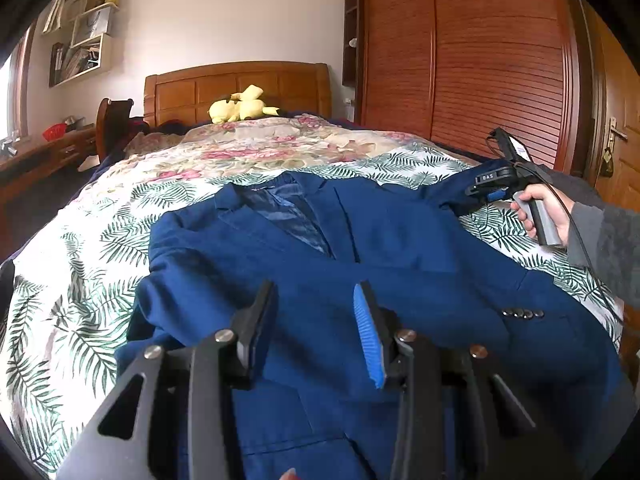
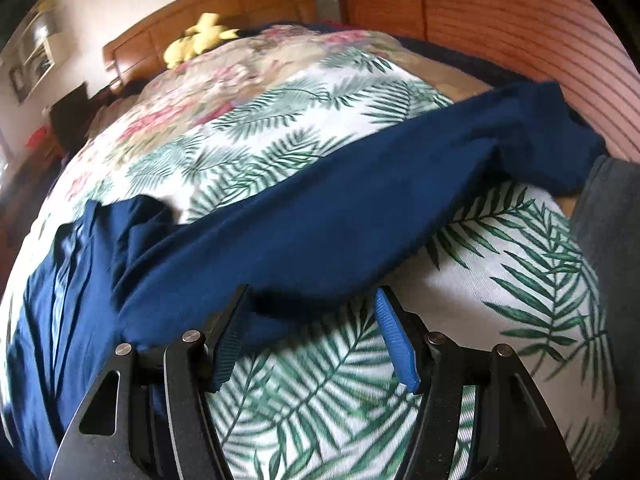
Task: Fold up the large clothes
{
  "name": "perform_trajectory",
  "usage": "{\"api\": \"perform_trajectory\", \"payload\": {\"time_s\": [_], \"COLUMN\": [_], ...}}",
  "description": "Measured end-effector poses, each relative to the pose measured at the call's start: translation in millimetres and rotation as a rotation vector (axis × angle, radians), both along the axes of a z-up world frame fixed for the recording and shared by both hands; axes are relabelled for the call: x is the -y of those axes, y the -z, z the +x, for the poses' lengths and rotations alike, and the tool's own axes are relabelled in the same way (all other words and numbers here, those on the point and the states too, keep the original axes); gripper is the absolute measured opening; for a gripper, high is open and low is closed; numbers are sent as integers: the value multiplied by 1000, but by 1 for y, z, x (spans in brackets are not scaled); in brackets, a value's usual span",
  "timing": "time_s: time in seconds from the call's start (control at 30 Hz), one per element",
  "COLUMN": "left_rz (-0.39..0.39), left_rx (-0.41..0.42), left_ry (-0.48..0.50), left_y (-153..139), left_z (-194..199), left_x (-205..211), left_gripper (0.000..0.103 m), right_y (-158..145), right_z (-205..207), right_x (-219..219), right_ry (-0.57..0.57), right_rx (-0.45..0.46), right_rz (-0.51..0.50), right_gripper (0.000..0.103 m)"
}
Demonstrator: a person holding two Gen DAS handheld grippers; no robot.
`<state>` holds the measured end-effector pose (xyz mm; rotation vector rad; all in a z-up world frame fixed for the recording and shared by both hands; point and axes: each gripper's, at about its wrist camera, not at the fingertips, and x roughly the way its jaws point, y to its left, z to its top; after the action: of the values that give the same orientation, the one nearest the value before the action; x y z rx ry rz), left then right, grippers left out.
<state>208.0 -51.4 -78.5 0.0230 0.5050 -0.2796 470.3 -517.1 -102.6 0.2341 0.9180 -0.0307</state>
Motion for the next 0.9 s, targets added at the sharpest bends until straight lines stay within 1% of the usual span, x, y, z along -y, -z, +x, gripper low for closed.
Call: {"api": "perform_trajectory", "payload": {"time_s": [0.13, 0.23, 0.27, 0.3, 0.33, 0.37, 0.4, 0.5, 0.57, 0.63, 0.7, 0.77, 0.9], "left_rz": [3, 2, 2, 3, 5, 5, 4, -2, -4, -2, 2, 8, 13], "left_rx": [-5, -9, -11, -14, -18, -20, -24, -32, -32, -31, -29, -27, -23], "left_ry": [1, 3, 3, 3, 3, 3, 4, 1, 0, -1, -2, -1, -1], "left_y": [2, 2, 2, 3, 4, 4, 5, 6, 6, 6, 6, 6, 6], "left_z": [1, 1, 1, 2, 3, 3, 3, 5, 4, 4, 4, 4, 3], "left_x": [1, 1, 1, 2, 2, 2, 2, 1, 0, 1, 2, 3, 3], "left_gripper": [38, 38, 38, 38, 38, 38, 38, 38, 38, 38, 38, 38, 38], "right_y": [6, 4, 3, -1, -6, -16, -29, -61, -81, -100, -108, -108, -88], "right_z": [14, 23, 25, 26, 25, 21, 17, 5, -10, -34, -53, -74, -101], "right_x": [7, 6, 5, 1, -4, -11, -20, -50, -75, -112, -140, -168, -199], "right_ry": [65, 84, 79, 61, 46, 23, -12, -125, -216, -355, -457, -536, -593], "right_rx": [-8, -10, -8, 1, 26, 75, 121, 212, 260, 296, 296, 271, 180], "right_rz": [40, 27, 16, -1, -21, -43, -44, -27, -23, -22, -18, -46, -112], "right_gripper": [64, 63, 48, 18, 9, 8, 5, 4, 4, 4, 4, 4, 5]}}
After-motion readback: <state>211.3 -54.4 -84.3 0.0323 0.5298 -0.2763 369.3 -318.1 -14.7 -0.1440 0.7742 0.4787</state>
